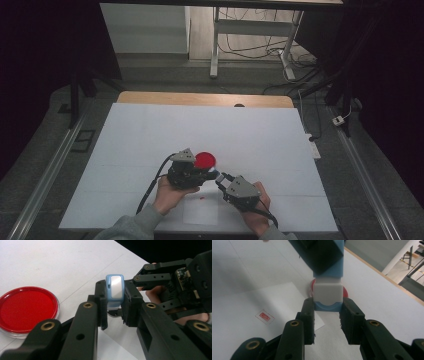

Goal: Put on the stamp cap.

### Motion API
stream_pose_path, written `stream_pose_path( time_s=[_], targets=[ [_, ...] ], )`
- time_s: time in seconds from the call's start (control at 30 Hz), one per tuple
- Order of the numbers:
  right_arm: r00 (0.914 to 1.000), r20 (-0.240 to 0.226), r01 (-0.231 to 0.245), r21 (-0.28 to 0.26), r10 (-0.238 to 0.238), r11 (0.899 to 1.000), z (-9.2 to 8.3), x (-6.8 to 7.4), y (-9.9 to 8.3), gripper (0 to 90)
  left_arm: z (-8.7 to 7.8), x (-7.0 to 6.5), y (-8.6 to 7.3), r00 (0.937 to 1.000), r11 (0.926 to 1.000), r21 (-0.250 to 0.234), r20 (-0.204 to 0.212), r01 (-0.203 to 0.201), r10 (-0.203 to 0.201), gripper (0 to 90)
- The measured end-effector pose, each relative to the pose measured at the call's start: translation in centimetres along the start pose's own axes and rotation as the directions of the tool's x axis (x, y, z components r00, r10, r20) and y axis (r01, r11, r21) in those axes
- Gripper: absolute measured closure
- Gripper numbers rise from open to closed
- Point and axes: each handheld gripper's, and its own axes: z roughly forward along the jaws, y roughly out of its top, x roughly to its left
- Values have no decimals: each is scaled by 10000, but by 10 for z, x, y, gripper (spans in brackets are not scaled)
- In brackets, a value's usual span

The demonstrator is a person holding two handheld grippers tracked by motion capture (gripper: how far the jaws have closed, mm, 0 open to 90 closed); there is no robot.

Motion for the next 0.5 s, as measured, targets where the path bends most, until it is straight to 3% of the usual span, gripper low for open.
stream_pose_path(
  time_s=[0.23,0.37,0.5],
  targets=[
    [9998,-167,-82,1,82,10000,1,-1,-1,636,1,1,0,10000,10000,71,-10,-15,15,760],
    [9988,-415,-247,-7,246,9997,2,-3,-1,571,0,0,0,10000,10000,45,23,-4,3,760],
    [9948,-765,-683,-148,670,9976,1,-8,-4,531,-3,1,1,10000,10000,-16,10,-33,33,760]
  ],
)
